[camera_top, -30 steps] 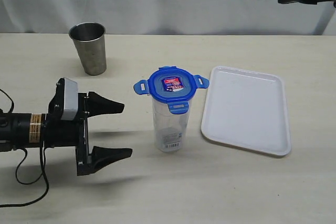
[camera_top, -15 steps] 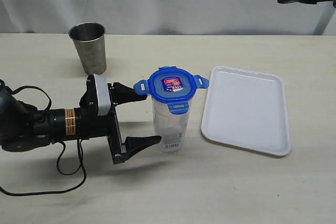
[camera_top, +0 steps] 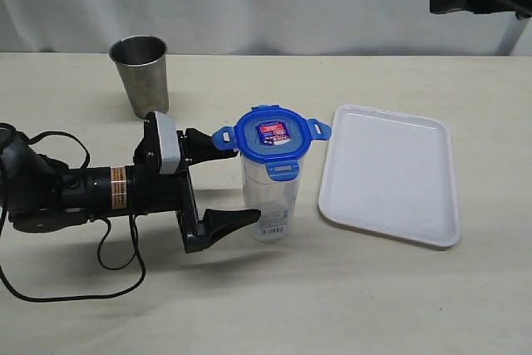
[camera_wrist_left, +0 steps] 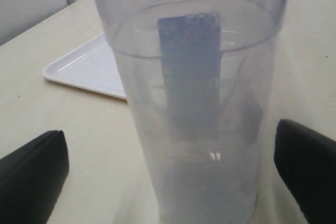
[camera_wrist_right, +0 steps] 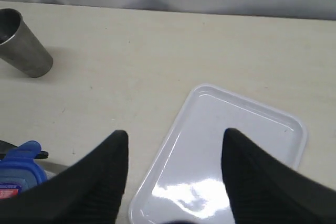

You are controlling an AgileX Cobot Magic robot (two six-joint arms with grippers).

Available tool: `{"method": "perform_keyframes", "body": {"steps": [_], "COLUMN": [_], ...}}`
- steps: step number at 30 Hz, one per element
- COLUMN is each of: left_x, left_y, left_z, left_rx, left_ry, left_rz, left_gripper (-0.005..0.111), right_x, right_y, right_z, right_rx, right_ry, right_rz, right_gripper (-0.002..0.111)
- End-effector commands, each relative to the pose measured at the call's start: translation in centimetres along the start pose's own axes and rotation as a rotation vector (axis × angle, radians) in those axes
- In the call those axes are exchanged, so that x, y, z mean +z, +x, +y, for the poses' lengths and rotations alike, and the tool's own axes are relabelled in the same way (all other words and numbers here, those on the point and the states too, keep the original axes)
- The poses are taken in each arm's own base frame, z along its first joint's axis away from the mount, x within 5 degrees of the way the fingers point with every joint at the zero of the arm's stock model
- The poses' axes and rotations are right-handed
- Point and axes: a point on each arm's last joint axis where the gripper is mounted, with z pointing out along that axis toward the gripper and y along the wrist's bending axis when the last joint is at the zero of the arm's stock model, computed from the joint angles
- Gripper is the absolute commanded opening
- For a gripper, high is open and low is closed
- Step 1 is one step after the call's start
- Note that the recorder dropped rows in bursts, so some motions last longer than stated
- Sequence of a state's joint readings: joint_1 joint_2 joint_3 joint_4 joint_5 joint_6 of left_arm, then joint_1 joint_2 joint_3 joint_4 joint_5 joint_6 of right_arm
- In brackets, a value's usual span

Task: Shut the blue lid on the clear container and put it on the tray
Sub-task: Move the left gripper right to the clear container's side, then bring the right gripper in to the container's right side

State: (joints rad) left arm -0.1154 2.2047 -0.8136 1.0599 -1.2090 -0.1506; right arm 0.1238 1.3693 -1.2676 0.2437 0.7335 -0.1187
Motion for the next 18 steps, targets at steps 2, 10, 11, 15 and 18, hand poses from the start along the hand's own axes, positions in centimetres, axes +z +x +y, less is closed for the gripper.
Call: {"method": "perform_keyframes", "body": {"steps": [2, 10, 11, 15, 18], "left_x": [0.1, 0.1, 0.1, 0.2, 0.2], "left_y": [-0.2, -0.2, -0.2, -0.4, -0.4], "left_z": [0.0, 0.3, 0.3, 0.5, 0.3], "left_rx": [-0.003, -0.013, -0.013, -0.006, 0.001], "left_ry": [0.003, -0.03, -0.03, -0.021, -0.002], "left_rz": [-0.014, -0.019, -0.019, -0.024, -0.021], "left_gripper": [0.103, 0.103, 0.103, 0.103, 0.103], "right_x": [1.0, 3.7, 4.1, 5.3, 6.7], "right_y": [0.2, 4.3, 5.1, 8.2, 10.7], "right_z": [-0.2, -1.2, -1.2, -1.2, -1.3], "right_rx": [0.009, 0.025, 0.045, 0.09, 0.132], "right_ry": [-0.008, 0.024, 0.018, -0.015, -0.039], "right_rz": [0.043, 0.139, 0.156, 0.237, 0.279], "right_gripper": [0.051, 0.023, 0.019, 0.015, 0.015]}}
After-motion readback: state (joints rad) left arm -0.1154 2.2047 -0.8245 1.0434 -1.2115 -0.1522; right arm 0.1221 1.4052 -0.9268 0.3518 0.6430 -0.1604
